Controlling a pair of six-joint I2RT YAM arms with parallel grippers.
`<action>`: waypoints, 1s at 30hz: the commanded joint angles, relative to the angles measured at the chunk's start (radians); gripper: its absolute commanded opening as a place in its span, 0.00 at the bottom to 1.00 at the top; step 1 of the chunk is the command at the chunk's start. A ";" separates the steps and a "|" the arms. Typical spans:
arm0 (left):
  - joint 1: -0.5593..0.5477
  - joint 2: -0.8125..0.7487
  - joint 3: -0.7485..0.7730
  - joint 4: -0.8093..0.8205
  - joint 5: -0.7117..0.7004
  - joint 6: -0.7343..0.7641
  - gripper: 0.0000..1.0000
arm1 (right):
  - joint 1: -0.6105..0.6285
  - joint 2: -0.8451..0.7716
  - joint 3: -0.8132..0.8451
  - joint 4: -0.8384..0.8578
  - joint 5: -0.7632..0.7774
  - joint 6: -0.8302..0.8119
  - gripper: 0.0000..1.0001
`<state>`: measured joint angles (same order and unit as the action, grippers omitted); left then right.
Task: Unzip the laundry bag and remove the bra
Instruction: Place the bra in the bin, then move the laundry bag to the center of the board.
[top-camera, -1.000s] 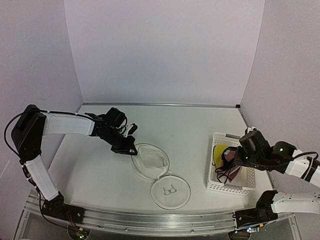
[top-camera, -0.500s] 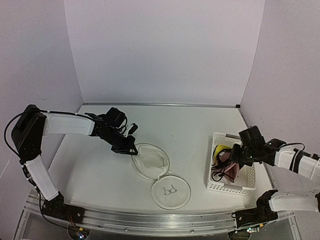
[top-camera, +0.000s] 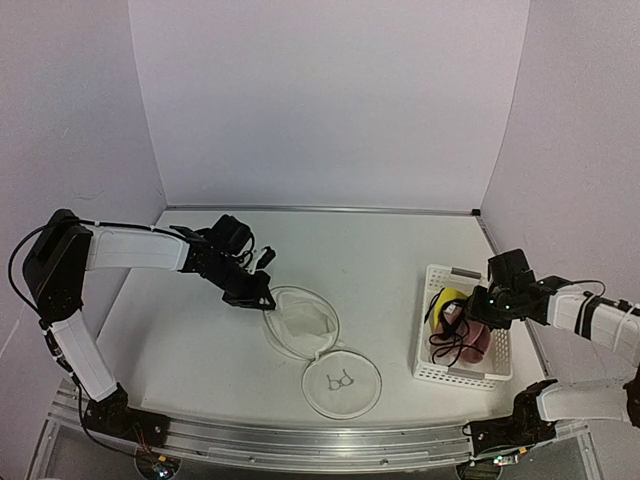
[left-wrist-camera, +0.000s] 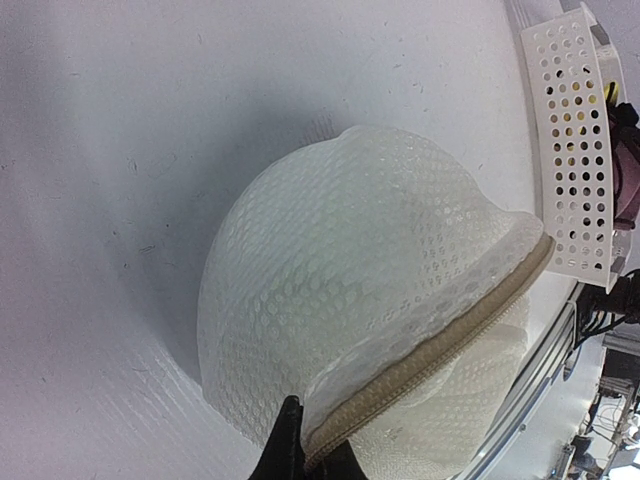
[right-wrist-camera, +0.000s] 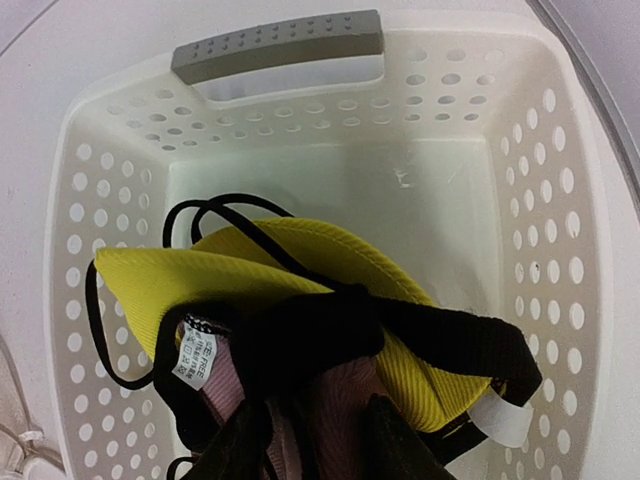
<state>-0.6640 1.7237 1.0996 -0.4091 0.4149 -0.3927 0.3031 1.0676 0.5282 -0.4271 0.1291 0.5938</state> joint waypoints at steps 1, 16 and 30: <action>0.001 -0.038 0.021 0.028 -0.015 0.009 0.00 | -0.004 -0.042 0.053 0.009 -0.008 -0.022 0.42; 0.001 -0.018 0.027 0.029 -0.024 0.021 0.00 | -0.004 -0.177 0.312 -0.209 0.024 -0.128 0.63; 0.001 -0.027 0.017 0.029 -0.041 0.018 0.00 | 0.006 -0.104 0.395 -0.145 -0.409 -0.144 0.66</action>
<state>-0.6640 1.7237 1.0996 -0.4091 0.3962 -0.3893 0.3016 0.9188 0.8715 -0.6086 -0.1226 0.4461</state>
